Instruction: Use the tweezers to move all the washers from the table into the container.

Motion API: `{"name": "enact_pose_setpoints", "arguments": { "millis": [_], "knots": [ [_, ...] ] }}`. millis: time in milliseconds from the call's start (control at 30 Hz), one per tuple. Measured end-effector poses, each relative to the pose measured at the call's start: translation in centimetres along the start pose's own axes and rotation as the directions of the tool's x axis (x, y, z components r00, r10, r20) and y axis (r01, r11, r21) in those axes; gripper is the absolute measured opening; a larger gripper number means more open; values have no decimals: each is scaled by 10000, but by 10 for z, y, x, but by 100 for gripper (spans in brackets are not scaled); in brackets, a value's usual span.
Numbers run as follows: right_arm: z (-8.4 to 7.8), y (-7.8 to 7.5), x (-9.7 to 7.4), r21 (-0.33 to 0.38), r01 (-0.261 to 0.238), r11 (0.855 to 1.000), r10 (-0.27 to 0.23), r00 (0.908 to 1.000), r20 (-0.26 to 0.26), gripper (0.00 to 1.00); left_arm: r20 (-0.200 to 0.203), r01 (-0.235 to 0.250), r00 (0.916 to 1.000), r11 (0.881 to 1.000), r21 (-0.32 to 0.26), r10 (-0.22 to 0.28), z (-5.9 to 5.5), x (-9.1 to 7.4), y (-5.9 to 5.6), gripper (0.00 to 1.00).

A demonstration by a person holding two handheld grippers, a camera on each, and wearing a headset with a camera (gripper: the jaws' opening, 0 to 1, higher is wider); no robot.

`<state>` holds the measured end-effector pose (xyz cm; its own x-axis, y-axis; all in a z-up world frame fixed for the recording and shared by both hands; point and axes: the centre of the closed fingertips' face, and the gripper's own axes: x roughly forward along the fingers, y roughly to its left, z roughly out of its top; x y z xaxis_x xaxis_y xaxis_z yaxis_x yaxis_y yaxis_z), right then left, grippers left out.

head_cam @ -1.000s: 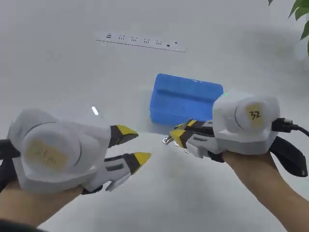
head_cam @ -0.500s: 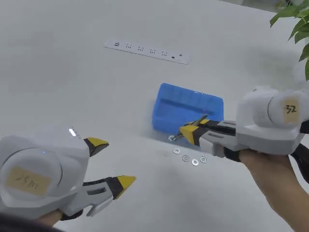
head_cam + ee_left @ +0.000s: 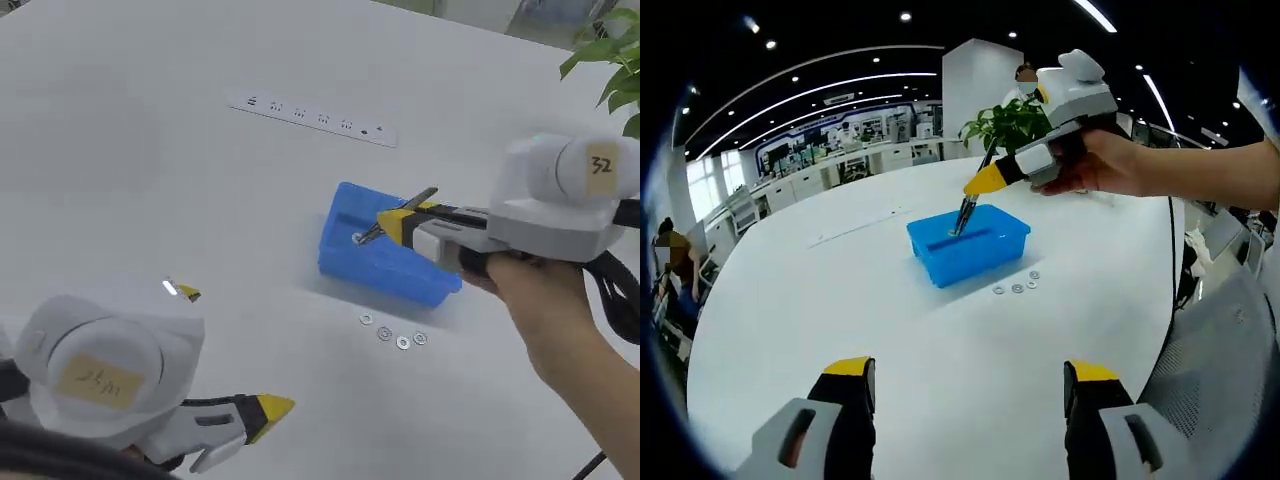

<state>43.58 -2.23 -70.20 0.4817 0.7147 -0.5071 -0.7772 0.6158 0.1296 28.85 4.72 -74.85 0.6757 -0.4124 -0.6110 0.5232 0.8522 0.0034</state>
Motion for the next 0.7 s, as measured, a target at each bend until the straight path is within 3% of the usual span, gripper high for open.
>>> {"name": "enact_pose_setpoints", "arguments": {
  "millis": [267, 400, 533, 700],
  "knots": [
    [-24, -10, 37, -354, 258, 9990, -292, 9945, -1006, 3, 140, 34, 9999, 10000, 27, -35, 9, 7, 1, 78],
    [-31, -15, 43, -279, 317, 9991, -349, 9916, -1245, 3, 200, 55, 9998, 10000, 30, -55, 13, 9, 3, 77],
    [-43, -23, 49, 416, 476, 9980, -410, 9883, -1472, 3, 267, -4, 9996, 10000, 70, 2, 17, 9, 9, 77],
    [-49, -26, 49, 254, 574, 9980, -523, 9842, -1692, 3, 236, -70, 9997, 9997, 218, 65, 18, 7, 13, 76]
  ]
}}
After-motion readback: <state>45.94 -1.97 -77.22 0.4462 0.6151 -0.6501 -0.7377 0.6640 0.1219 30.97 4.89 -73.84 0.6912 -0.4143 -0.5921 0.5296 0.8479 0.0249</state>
